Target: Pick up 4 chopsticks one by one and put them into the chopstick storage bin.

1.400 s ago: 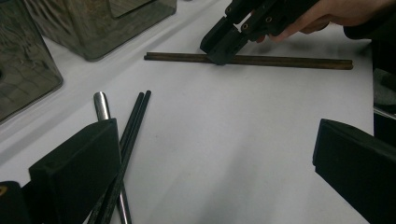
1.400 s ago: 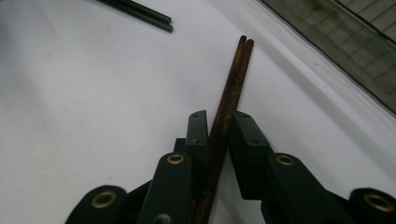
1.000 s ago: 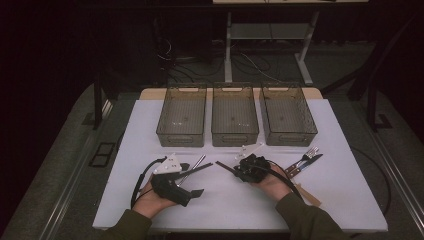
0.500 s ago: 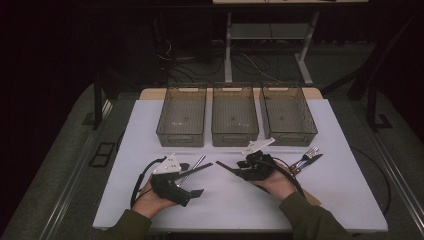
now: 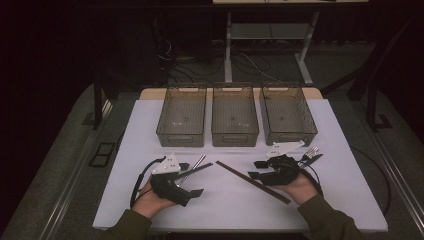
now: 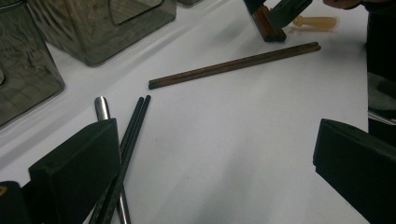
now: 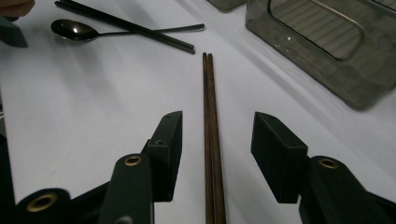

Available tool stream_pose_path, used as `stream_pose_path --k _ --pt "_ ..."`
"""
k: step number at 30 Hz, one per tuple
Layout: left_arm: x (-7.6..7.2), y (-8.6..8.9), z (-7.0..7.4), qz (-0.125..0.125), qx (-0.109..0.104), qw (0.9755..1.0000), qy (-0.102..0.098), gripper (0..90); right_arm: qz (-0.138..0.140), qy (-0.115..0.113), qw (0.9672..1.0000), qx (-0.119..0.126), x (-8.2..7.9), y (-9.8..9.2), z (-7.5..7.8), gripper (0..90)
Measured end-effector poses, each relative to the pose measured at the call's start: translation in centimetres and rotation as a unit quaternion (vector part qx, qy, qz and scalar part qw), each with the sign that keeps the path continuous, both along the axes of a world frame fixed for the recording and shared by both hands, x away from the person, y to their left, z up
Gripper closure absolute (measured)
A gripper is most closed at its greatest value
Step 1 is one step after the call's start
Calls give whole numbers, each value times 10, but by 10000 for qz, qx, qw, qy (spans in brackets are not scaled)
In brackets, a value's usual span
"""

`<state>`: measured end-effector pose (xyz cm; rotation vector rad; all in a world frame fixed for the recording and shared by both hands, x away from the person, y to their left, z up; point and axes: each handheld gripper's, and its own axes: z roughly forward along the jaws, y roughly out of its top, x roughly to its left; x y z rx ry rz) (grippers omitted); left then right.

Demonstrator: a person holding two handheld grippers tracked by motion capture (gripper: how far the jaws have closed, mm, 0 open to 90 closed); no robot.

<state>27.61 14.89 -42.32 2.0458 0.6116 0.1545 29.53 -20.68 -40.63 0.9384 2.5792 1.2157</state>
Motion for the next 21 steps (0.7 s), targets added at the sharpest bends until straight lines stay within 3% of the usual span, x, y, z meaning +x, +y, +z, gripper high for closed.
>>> stream_pose_path --k 13,21 --pt "-1 -2 -2 -18 56 10000 9 0 -98 161 9998 33 -27 -39 -3 584" --pt "-1 -2 -3 -27 51 10000 41 0 -75 348 9991 -219 -35 -50 -13 656"
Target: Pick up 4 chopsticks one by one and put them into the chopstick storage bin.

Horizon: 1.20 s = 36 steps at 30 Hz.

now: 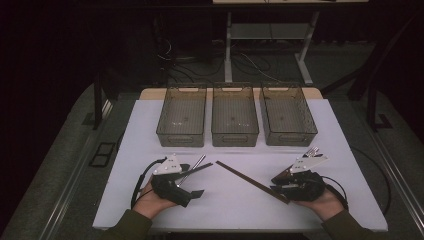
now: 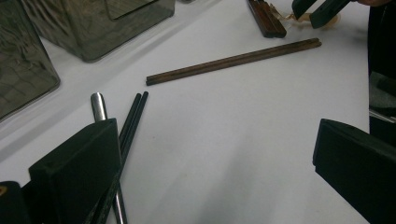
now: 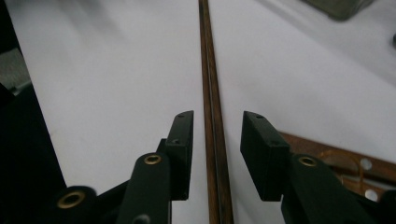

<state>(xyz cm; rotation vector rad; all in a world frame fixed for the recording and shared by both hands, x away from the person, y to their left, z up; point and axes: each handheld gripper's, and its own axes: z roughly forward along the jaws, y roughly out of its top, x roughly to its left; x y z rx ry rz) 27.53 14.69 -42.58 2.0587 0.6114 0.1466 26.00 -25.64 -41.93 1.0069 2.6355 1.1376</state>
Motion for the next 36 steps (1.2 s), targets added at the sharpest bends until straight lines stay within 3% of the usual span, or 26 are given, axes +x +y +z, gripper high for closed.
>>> stream_pose_path --k 4,8,20,36 --pt "0 -1 0 -34 26 10000 -17 0 106 48 9998 -167 1 1 -5 741" --pt "0 -1 -1 -46 26 10000 -16 0 185 114 9993 -318 3 2 -11 763" --pt "0 -2 -1 -61 40 10000 -5 0 155 120 9985 -502 7 5 -16 781" --pt "0 -2 -1 -43 42 10000 12 0 226 111 9981 -563 11 7 -22 790"
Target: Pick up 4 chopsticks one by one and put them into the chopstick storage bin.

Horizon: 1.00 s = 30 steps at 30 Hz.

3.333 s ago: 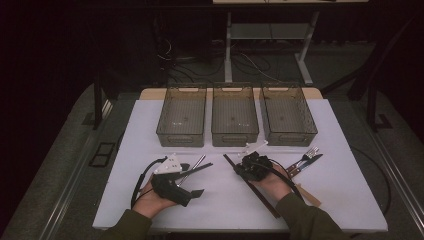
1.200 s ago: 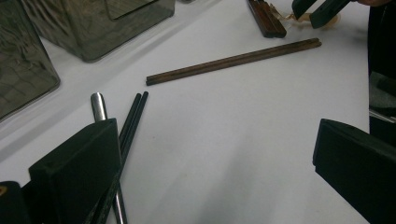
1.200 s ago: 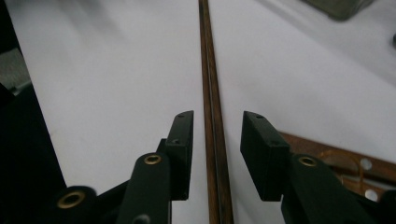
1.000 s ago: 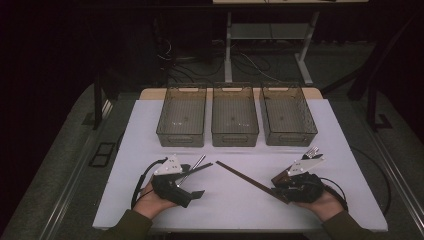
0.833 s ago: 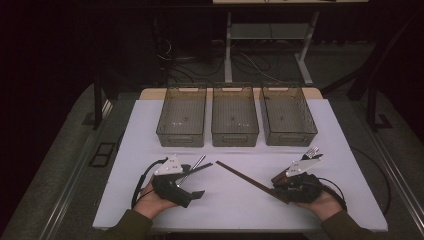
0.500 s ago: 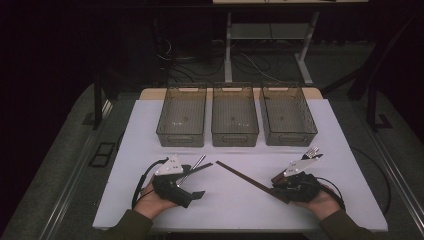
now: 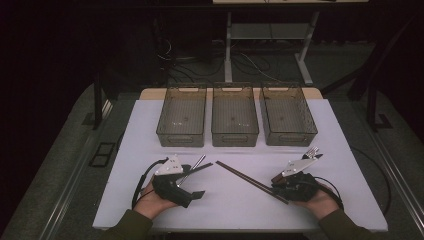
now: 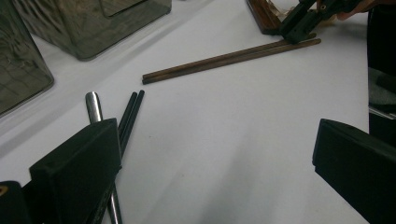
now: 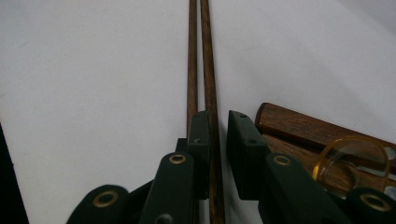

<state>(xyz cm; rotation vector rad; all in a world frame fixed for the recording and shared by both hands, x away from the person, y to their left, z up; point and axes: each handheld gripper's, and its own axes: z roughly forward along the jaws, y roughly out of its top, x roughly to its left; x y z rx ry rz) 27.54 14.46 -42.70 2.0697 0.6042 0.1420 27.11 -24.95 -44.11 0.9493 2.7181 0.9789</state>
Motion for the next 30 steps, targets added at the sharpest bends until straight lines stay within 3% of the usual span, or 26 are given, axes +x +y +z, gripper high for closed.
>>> stream_pose_path --k 12,30 --pt "0 -1 0 9 -9 10000 6 0 -52 -149 9999 -63 -3 2 -2 822" --pt "0 0 0 6 -8 10000 -2 0 -58 -25 10000 52 0 -2 0 844"
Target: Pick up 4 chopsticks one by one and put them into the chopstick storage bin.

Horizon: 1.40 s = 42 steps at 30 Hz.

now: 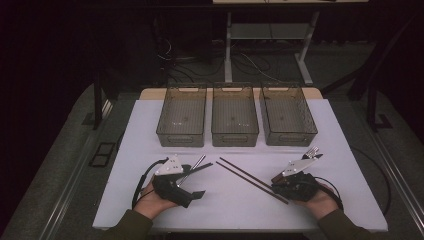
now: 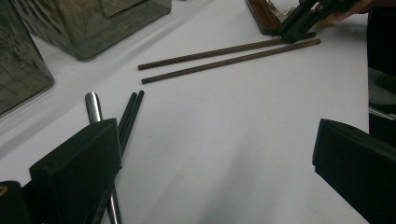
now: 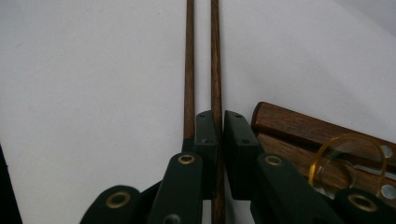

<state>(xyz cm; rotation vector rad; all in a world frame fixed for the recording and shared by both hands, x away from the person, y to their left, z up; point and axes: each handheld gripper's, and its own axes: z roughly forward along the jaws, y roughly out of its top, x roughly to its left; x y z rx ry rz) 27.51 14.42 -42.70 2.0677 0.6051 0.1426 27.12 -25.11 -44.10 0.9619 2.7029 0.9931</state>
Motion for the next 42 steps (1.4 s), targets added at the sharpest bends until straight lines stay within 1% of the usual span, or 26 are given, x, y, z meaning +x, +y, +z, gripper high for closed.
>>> stream_pose_path --k 2,3,4,6,8,10,12,14,16,17,19,20,22,23,24,25,28,30,34,42 --pt "0 0 0 0 1 10000 -2 0 -17 -14 10000 79 0 -1 2 844" --pt "0 0 0 1 -2 10000 2 0 -17 -14 10000 79 0 -1 2 844" --pt "0 0 0 1 -3 10000 3 0 -48 -31 9999 139 0 -3 5 844" --pt "0 0 0 1 -2 10000 3 0 -59 -61 9998 166 0 -3 6 844" --pt "0 0 0 0 -2 10000 2 0 -86 -86 9996 256 0 -5 9 844" --pt "0 0 0 -2 -3 10000 2 0 -79 -111 9995 281 0 -6 10 844" --pt "0 0 0 -4 0 10000 -2 0 -113 -153 9990 414 0 -8 14 844" --pt "0 0 0 0 -5 10000 4 0 -92 -178 9988 448 0 -9 16 844" --pt "0 0 0 0 -2 10000 7 0 -113 -212 9981 560 0 -10 20 844" --pt "0 0 0 1 -6 10000 6 0 -123 -254 9976 636 0 -12 24 844" --pt "0 0 0 -3 -5 10000 2 0 -129 -282 9972 682 0 -13 26 844" --pt "0 0 0 -2 -2 10000 0 0 -166 -296 9961 810 1 -14 29 844" --pt "0 0 0 0 -3 10000 -2 0 -195 -333 9951 905 1 -16 32 844" --pt "0 0 0 -1 -1 10000 -2 0 -195 -333 9951 905 1 -16 32 844" --pt "0 0 0 0 -1 10000 1 0 -189 -379 9942 986 1 -17 35 844" --pt "0 0 0 2 -1 10000 3 0 -189 -379 9942 986 1 -17 35 844" --pt "0 0 0 2 1 10000 1 0 -154 -402 9928 1122 1 -18 41 844" --pt "0 0 0 6 3 10000 3 0 -165 -417 9924 1144 1 -18 43 844" --pt "0 -1 -1 15 4 10000 11 0 -107 -422 9904 1314 3 -17 49 844" --pt "1 0 -2 73 -30 10000 14 0 -83 -514 9887 1408 9 -8 61 844"
